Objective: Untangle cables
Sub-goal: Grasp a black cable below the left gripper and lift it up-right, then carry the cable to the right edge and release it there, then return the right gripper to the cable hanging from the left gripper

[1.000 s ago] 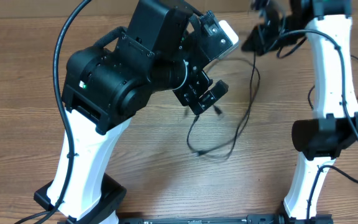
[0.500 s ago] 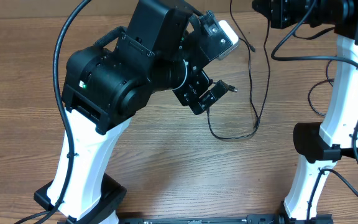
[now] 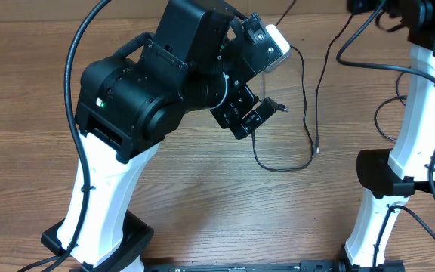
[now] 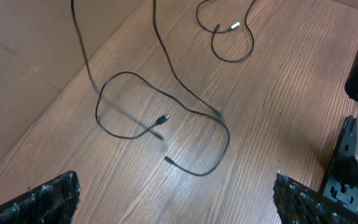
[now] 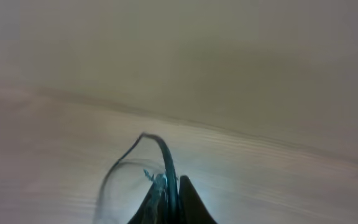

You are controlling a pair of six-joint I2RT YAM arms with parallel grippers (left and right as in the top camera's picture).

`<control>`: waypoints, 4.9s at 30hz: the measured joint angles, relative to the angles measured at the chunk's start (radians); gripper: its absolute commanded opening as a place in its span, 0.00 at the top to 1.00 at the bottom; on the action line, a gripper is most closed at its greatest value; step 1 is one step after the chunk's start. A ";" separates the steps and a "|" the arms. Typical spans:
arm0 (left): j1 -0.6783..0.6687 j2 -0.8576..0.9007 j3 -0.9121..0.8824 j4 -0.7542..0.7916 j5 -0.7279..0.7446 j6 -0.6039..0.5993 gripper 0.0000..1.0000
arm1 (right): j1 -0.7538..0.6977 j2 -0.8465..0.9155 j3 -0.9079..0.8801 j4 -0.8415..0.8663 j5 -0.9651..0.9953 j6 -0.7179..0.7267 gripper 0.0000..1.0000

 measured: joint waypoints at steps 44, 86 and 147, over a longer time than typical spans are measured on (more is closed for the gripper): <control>0.000 0.000 0.000 0.000 0.000 0.000 0.00 | -0.228 -0.003 -0.555 0.730 0.093 0.154 0.96; 0.000 0.000 0.000 0.000 0.000 0.000 0.01 | -0.640 -0.003 -0.806 0.723 -0.114 0.263 0.00; 0.000 0.000 0.000 0.000 0.000 0.000 0.01 | -0.064 0.020 -1.406 1.108 -0.392 -0.052 0.14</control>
